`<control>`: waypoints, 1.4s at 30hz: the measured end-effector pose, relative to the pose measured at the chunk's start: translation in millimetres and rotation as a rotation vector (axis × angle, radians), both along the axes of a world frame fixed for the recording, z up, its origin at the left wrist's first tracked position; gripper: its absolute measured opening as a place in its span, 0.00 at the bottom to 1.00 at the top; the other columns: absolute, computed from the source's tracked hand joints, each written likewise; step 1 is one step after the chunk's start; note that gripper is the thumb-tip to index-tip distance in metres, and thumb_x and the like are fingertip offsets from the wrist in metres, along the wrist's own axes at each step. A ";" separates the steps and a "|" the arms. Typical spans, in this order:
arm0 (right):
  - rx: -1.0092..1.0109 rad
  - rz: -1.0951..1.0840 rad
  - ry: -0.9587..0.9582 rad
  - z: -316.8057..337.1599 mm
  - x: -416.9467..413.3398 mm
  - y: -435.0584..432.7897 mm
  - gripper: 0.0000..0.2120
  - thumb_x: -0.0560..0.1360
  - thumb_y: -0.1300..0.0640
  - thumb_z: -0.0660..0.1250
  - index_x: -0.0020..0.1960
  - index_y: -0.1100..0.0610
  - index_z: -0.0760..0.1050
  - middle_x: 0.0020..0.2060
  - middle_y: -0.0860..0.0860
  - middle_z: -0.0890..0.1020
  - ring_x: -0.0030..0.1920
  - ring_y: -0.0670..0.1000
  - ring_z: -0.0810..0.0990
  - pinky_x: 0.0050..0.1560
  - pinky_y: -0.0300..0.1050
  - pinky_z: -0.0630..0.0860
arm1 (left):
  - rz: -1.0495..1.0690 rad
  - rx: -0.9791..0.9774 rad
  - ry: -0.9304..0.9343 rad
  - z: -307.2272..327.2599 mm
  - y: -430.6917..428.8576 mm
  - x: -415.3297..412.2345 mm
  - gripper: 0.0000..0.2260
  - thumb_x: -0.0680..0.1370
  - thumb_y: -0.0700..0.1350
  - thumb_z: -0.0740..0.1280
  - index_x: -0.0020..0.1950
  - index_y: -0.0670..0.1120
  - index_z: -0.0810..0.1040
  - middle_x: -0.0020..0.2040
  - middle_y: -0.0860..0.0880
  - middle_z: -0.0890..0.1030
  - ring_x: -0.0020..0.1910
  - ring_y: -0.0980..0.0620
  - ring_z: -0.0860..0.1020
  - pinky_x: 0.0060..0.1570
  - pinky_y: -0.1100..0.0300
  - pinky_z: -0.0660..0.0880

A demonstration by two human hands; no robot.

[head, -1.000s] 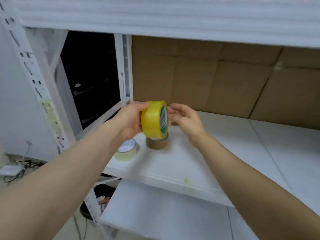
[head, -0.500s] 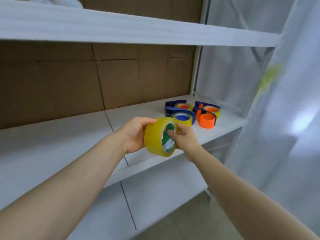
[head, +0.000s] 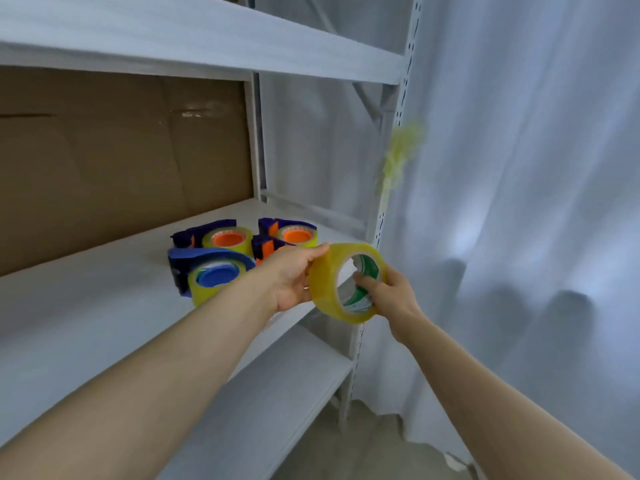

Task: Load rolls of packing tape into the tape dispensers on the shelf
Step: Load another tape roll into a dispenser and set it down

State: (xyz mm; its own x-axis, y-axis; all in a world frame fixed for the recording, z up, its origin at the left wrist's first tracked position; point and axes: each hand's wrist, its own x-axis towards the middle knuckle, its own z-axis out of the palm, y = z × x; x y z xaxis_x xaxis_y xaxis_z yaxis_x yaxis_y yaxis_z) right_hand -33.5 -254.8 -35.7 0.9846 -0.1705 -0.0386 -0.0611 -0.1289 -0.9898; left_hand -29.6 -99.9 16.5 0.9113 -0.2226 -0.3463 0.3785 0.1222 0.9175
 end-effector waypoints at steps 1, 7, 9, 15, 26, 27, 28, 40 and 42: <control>-0.019 -0.010 -0.004 3.8 17.8 -5.9 0.04 0.75 0.57 0.66 0.43 0.49 0.74 0.42 0.52 0.80 0.48 0.55 0.79 0.56 0.52 0.78 | -0.016 -0.003 -0.002 3.7 -4.5 18.6 0.10 0.78 0.50 0.63 0.46 0.45 0.80 0.45 0.47 0.81 0.45 0.50 0.78 0.52 0.52 0.76; -0.055 0.019 -0.030 28.9 123.1 -22.3 0.03 0.75 0.57 0.66 0.43 0.51 0.74 0.39 0.54 0.81 0.42 0.54 0.79 0.52 0.53 0.79 | -0.064 0.042 -0.100 21.7 -8.9 118.5 0.13 0.69 0.47 0.74 0.51 0.43 0.81 0.46 0.46 0.83 0.45 0.51 0.80 0.48 0.55 0.77; 0.029 0.081 -0.011 28.3 150.6 -21.6 0.05 0.75 0.58 0.67 0.50 0.55 0.75 0.40 0.54 0.80 0.41 0.54 0.80 0.48 0.52 0.81 | -0.057 0.147 -0.146 20.1 -6.9 140.6 0.11 0.68 0.45 0.74 0.49 0.45 0.81 0.42 0.47 0.82 0.42 0.51 0.79 0.45 0.57 0.75; 0.041 0.575 -0.099 26.4 210.7 -27.5 0.14 0.64 0.58 0.72 0.48 0.61 0.77 0.43 0.55 0.80 0.47 0.55 0.79 0.50 0.47 0.77 | -0.018 0.290 -0.280 22.9 13.4 177.8 0.21 0.67 0.31 0.73 0.56 0.47 0.79 0.44 0.48 0.84 0.42 0.49 0.81 0.38 0.55 0.79; 0.338 1.118 -0.194 45.8 282.7 28.3 0.31 0.48 0.47 0.83 0.48 0.57 0.80 0.41 0.52 0.85 0.42 0.51 0.83 0.44 0.45 0.81 | 0.474 0.405 -0.487 31.7 40.2 192.9 0.29 0.70 0.26 0.64 0.62 0.54 0.75 0.62 0.50 0.78 0.62 0.53 0.75 0.65 0.57 0.70; 0.340 1.128 -0.196 45.5 287.1 34.1 0.32 0.47 0.46 0.83 0.47 0.57 0.79 0.40 0.53 0.85 0.41 0.53 0.83 0.45 0.47 0.81 | 0.553 0.430 -0.495 30.6 38.8 191.3 0.28 0.71 0.27 0.66 0.62 0.55 0.76 0.62 0.51 0.78 0.63 0.54 0.75 0.66 0.58 0.69; 0.348 1.159 -0.189 44.6 291.4 38.7 0.31 0.48 0.46 0.83 0.47 0.56 0.80 0.40 0.54 0.84 0.42 0.54 0.82 0.47 0.50 0.80 | 0.636 0.434 -0.492 29.3 35.7 189.6 0.26 0.71 0.29 0.67 0.62 0.54 0.76 0.62 0.51 0.78 0.62 0.54 0.75 0.66 0.59 0.69; 0.501 1.464 -0.088 40.8 272.5 54.0 0.18 0.69 0.74 0.66 0.51 0.54 0.74 0.38 0.46 0.85 0.41 0.44 0.83 0.46 0.41 0.81 | 1.265 0.166 -0.330 37.0 -33.4 137.1 0.05 0.75 0.34 0.64 0.47 0.40 0.78 0.38 0.45 0.82 0.37 0.51 0.81 0.35 0.64 0.81; 0.474 1.461 -0.113 39.9 261.9 57.7 0.19 0.69 0.74 0.67 0.50 0.53 0.75 0.39 0.46 0.85 0.42 0.45 0.82 0.49 0.44 0.79 | 1.188 0.264 -0.393 37.9 -42.4 125.9 0.10 0.73 0.32 0.67 0.53 0.42 0.77 0.38 0.49 0.83 0.36 0.55 0.82 0.34 0.66 0.79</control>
State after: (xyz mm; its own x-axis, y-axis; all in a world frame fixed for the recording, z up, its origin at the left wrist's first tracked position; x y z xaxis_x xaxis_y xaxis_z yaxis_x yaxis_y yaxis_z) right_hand 228.5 -197.0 4.2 0.2779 0.9203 0.2754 -0.0896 0.3102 -0.9464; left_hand 96.4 -142.3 54.3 0.5524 0.8296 0.0810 -0.1387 -0.0044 0.9903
